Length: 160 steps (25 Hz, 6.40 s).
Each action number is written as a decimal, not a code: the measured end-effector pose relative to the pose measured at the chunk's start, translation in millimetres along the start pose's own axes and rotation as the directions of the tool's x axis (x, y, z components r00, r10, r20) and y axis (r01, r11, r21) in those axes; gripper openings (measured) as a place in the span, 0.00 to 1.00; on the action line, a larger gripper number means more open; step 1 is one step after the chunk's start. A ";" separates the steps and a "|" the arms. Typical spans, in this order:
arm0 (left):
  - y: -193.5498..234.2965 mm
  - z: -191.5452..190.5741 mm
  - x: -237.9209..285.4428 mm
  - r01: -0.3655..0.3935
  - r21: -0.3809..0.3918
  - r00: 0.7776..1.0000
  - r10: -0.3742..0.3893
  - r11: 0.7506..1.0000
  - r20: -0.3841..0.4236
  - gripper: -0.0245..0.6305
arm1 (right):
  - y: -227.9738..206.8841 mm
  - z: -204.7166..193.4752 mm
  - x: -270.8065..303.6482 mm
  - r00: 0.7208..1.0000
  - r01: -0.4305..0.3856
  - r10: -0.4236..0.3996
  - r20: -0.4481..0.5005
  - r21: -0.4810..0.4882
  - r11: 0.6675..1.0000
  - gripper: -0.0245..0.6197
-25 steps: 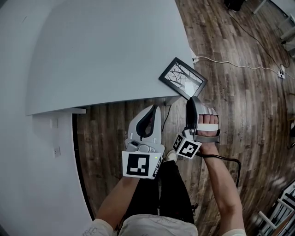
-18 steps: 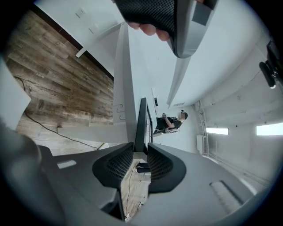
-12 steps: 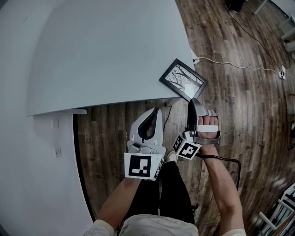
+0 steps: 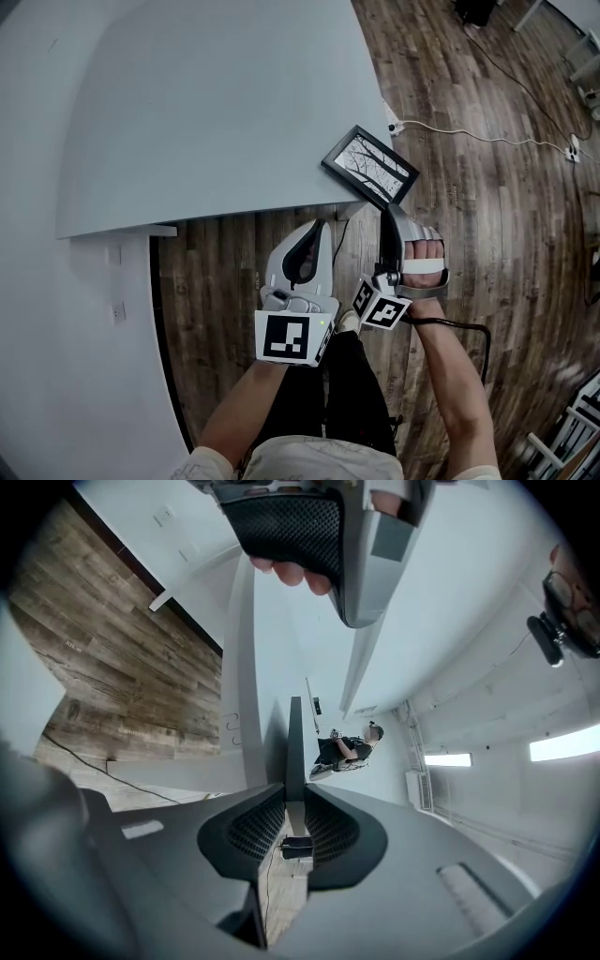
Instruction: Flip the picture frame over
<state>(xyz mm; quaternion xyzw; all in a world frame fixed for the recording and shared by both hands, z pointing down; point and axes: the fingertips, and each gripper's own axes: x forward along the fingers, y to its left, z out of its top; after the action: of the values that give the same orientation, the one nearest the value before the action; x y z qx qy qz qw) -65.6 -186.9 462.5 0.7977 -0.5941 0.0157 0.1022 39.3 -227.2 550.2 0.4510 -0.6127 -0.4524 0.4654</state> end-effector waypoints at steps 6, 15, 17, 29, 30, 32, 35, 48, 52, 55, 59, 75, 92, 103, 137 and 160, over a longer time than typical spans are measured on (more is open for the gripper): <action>0.9 9.4 1.9 -0.002 -0.008 1.000 0.002 1.000 0.029 0.04 | -4.6 1.2 -2.3 1.000 -0.008 0.008 0.014 0.009 1.000 0.18; 1.3 25.0 8.1 -0.014 -0.010 0.999 0.014 1.000 0.049 0.04 | -38.6 6.4 0.4 0.998 0.034 -0.037 0.041 0.082 0.996 0.18; 4.2 30.4 8.2 -0.019 -0.012 0.998 0.020 1.000 0.058 0.04 | -49.8 8.2 0.6 0.998 0.042 -0.047 0.035 0.127 0.991 0.18; 10.6 58.2 8.2 -0.042 0.011 0.994 0.041 0.999 0.098 0.04 | -115.0 0.1 -7.6 0.995 0.095 -0.096 -0.012 0.332 0.939 0.18; 12.1 60.4 7.8 -0.044 0.013 0.994 0.042 0.999 0.101 0.04 | -119.6 0.2 -8.2 0.995 0.098 -0.099 -0.014 0.347 0.933 0.18; 15.6 64.9 6.3 -0.047 0.017 0.993 0.045 0.999 0.106 0.04 | -128.7 2.0 -9.8 0.994 0.106 -0.108 -0.015 0.375 0.921 0.18; 17.8 73.1 4.2 -0.049 0.021 0.992 0.046 0.999 0.118 0.04 | -142.5 5.3 -13.7 0.993 0.114 -0.121 -0.010 0.410 0.905 0.18; 12.4 123.5 -7.4 -0.062 0.061 0.980 0.049 0.996 0.192 0.04 | -203.9 9.8 -25.1 0.996 0.042 -0.085 0.029 0.680 0.732 0.17; 14.4 132.6 -13.3 -0.069 0.075 0.976 0.052 0.995 0.210 0.04 | -216.1 12.7 -25.7 0.995 -0.020 -0.061 0.077 0.768 0.640 0.17; 14.2 138.2 -17.6 -0.076 0.078 0.975 0.057 0.994 0.217 0.04 | -218.8 14.1 -26.6 0.990 -0.119 -0.011 0.142 0.869 0.480 0.17; 15.1 139.1 -20.8 -0.080 0.074 0.975 0.062 0.994 0.216 0.04 | -217.2 11.6 -25.8 0.979 -0.202 0.037 0.198 0.951 0.235 0.17; 12.4 141.5 -24.0 -0.091 0.085 0.974 0.071 0.992 0.215 0.04 | -190.6 3.6 -20.8 0.932 -0.317 0.060 0.358 0.884 -0.344 0.17; 14.6 119.0 -24.1 -0.093 0.073 0.980 0.078 0.993 0.185 0.04 | -108.2 -21.6 -24.4 0.911 -0.100 0.178 0.373 0.617 -0.780 0.17; 21.6 86.1 -18.5 -0.098 0.046 0.986 0.090 0.994 0.141 0.04 | -64.6 -21.9 -17.1 0.882 -0.128 0.162 0.442 0.558 -0.820 0.17; 22.1 21.5 -5.7 -0.039 -0.009 0.992 0.040 0.999 0.117 0.04 | 23.5 -14.6 2.8 0.868 -0.119 0.023 0.497 0.251 -0.961 0.18; 25.3 5.2 -10.4 -0.028 -0.024 0.996 0.030 0.999 0.087 0.04 | 26.0 -12.2 8.9 0.884 -0.185 -0.043 0.465 0.265 -0.946 0.36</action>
<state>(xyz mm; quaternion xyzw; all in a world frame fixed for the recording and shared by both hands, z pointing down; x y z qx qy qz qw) -93.2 -184.9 459.5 0.7878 -0.6095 -0.0245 0.0850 46.4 -232.7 578.9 0.3451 -0.6599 0.5999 -0.2925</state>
